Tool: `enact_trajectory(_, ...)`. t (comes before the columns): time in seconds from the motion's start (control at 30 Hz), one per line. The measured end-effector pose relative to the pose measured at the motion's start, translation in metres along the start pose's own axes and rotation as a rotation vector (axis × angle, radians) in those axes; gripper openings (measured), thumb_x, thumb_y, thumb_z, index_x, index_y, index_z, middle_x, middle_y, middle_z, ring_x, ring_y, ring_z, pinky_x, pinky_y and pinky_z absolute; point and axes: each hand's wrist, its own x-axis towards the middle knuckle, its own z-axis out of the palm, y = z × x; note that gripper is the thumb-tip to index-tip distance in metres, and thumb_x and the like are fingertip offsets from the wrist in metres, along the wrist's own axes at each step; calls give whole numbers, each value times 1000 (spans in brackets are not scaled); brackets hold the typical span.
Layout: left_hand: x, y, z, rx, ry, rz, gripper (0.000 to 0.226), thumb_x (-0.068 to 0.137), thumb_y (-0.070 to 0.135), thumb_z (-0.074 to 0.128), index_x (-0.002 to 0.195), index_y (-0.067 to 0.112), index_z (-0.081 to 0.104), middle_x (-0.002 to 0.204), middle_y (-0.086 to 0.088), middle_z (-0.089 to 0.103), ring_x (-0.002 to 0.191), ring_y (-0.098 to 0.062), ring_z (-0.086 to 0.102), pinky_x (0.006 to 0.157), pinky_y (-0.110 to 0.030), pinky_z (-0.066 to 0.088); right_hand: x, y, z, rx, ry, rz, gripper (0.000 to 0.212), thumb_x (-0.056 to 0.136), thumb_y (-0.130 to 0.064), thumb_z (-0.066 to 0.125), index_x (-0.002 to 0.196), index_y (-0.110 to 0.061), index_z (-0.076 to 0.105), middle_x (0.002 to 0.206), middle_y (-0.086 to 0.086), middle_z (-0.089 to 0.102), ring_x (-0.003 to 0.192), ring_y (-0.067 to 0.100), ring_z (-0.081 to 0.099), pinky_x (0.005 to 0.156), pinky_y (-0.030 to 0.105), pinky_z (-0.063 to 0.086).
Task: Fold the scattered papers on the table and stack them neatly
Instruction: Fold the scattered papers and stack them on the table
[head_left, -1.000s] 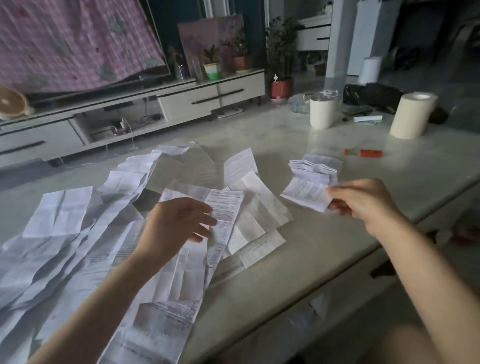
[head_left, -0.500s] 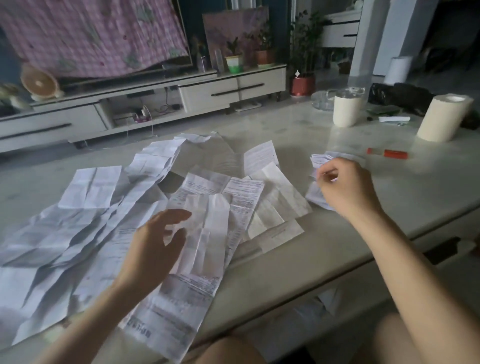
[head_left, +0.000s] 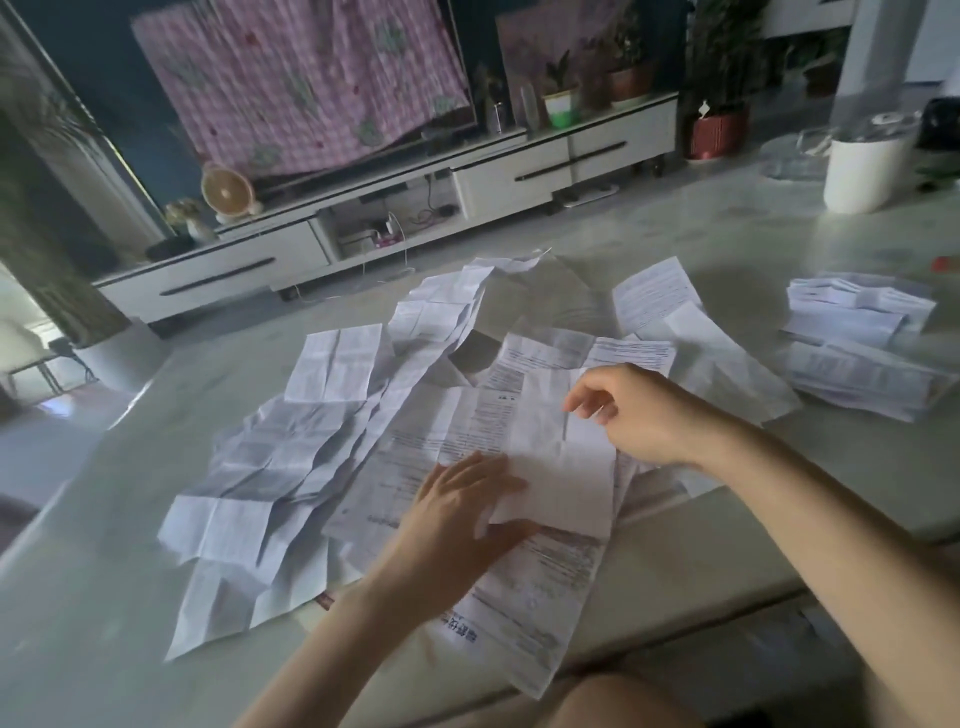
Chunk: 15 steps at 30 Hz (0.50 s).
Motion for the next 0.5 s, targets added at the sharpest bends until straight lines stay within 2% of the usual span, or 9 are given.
enact_trajectory(0.1, 7, -2, -4, -44, 119, 103, 35, 87, 47, 51, 101, 21, 70, 112, 11, 65, 111, 0, 51, 97, -20, 37, -7, -4, -13, -57, -253, -47, 60, 78, 14, 34, 119, -26, 54, 122, -5, 51, 111, 4, 49, 91, 18, 42)
enact_trajectory(0.17, 13, 1, -12, -52, 270, 141, 33, 89, 35, 44, 96, 15, 70, 96, 10, 68, 94, -4, 57, 81, -14, 42, -10, -3, -19, -117, -352, -89, 62, 78, 11, 47, 123, -31, 49, 118, -16, 50, 99, -8, 51, 82, 10, 44)
enact_trajectory(0.2, 18, 4, -17, -76, 334, 139, 31, 89, 31, 45, 95, 13, 70, 92, 12, 67, 89, -4, 58, 75, -11, 42, -10, 0, -18, -117, -340, -113, 59, 76, 7, 57, 122, -30, 49, 117, -16, 53, 99, -5, 53, 84, 13, 45)
enact_trajectory(0.27, 30, 10, -29, -160, 418, 104, 18, 91, 23, 51, 91, 16, 68, 85, 18, 64, 80, 3, 58, 66, -7, 41, -5, 5, -14, -26, -205, -146, 44, 75, -7, 73, 115, -20, 58, 114, -9, 62, 103, 5, 58, 92, 23, 45)
enact_trajectory(0.33, 45, 17, -39, -295, 477, 62, 10, 92, 24, 53, 88, 24, 62, 82, 20, 63, 76, 6, 58, 66, -12, 43, 3, 10, -9, 109, 2, -182, 22, 80, -17, 71, 98, -4, 66, 97, 5, 70, 88, 11, 61, 81, 31, 48)
enact_trajectory(0.37, 52, 19, -42, -415, 513, 46, 11, 89, 34, 54, 90, 24, 60, 83, 16, 64, 78, 3, 60, 68, -15, 46, 6, 10, -9, 182, 100, -176, 23, 82, -18, 68, 92, 2, 66, 88, 10, 70, 79, 12, 60, 72, 31, 47)
enact_trajectory(0.4, 60, 20, -43, -583, 538, 18, 26, 84, 44, 54, 96, 21, 58, 85, 9, 67, 82, -3, 64, 71, -18, 49, 9, 9, -10, 271, 175, -145, 24, 83, -19, 68, 91, 3, 67, 84, 8, 69, 75, 12, 60, 69, 30, 47)
enact_trajectory(0.47, 75, 18, -39, -922, 459, -83, 64, 71, 57, 59, 116, 12, 53, 99, -2, 70, 92, -14, 67, 78, -24, 54, 14, 8, -13, 537, 243, -69, 18, 82, -18, 68, 96, -6, 70, 93, 3, 72, 85, 13, 67, 79, 29, 53)
enact_trajectory(0.5, 80, 16, -36, -1013, 378, -141, 77, 66, 61, 63, 122, 10, 51, 106, -6, 69, 98, -17, 67, 83, -30, 55, 16, 6, -13, 663, 241, -28, 17, 82, -16, 68, 97, -9, 71, 96, 2, 73, 89, 15, 68, 83, 30, 53)
